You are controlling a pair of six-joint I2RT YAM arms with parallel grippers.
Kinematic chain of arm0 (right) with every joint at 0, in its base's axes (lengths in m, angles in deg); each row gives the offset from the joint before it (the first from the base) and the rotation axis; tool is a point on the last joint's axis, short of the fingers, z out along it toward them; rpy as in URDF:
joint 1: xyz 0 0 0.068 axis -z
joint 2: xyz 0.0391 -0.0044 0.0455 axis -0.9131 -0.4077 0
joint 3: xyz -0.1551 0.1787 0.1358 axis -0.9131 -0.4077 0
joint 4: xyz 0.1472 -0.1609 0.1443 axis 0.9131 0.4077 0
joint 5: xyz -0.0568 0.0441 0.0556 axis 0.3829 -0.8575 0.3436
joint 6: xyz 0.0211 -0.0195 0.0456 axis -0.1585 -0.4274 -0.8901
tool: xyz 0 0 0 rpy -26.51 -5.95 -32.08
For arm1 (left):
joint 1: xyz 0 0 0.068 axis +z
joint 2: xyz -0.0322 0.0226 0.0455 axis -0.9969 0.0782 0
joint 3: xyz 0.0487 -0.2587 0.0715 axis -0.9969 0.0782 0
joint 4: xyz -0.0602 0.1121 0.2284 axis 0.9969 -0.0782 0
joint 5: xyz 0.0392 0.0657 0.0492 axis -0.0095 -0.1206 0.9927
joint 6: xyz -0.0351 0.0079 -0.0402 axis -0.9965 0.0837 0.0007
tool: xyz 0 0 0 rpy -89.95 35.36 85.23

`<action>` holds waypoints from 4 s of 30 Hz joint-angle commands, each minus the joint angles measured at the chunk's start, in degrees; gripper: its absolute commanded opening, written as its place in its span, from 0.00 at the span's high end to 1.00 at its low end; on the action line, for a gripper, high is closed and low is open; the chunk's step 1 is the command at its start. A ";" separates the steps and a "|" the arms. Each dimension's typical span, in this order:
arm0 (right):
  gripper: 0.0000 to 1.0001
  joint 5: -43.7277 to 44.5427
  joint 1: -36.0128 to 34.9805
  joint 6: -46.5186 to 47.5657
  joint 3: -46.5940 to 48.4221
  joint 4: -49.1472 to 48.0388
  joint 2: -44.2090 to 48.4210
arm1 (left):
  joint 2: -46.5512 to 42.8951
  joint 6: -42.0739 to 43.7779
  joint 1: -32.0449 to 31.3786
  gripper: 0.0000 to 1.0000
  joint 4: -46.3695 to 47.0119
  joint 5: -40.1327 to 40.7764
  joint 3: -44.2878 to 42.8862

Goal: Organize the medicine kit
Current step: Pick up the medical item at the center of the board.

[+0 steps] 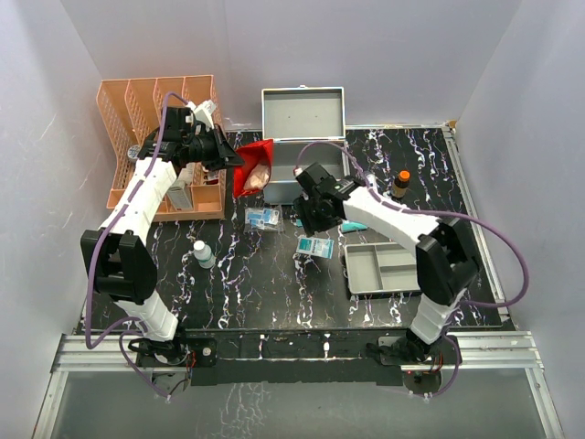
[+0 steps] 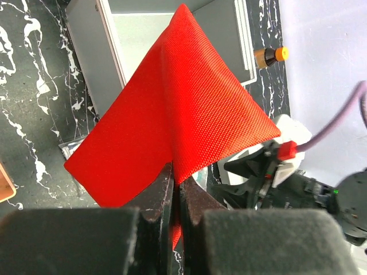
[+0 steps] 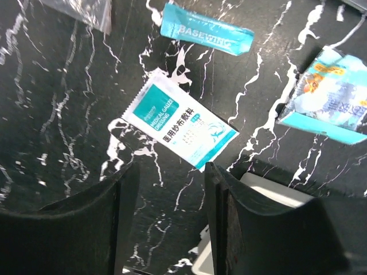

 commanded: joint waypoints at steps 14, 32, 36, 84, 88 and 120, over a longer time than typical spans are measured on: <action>0.50 -4.36 -0.37 16.08 11.58 3.64 -5.74 | -1.08 2.97 0.45 1.00 -1.07 0.07 -3.80; 0.48 1.21 3.03 8.53 9.39 -1.99 3.64 | -2.50 4.19 0.45 1.00 -0.52 0.21 -3.20; 0.48 0.57 7.06 6.22 6.80 -3.82 6.71 | -2.89 4.14 0.40 1.00 -0.42 0.14 -2.94; 0.41 0.45 19.76 7.60 -1.64 -10.29 -4.55 | -1.74 3.82 0.40 1.00 -0.89 0.39 -5.17; 0.41 0.09 19.76 7.32 -2.27 -11.09 -5.39 | -1.65 4.01 0.42 1.00 -1.07 0.39 -5.31; 0.40 3.18 18.29 5.55 -6.15 -12.22 -12.53 | -1.54 3.68 0.41 1.00 -0.63 -0.21 -5.52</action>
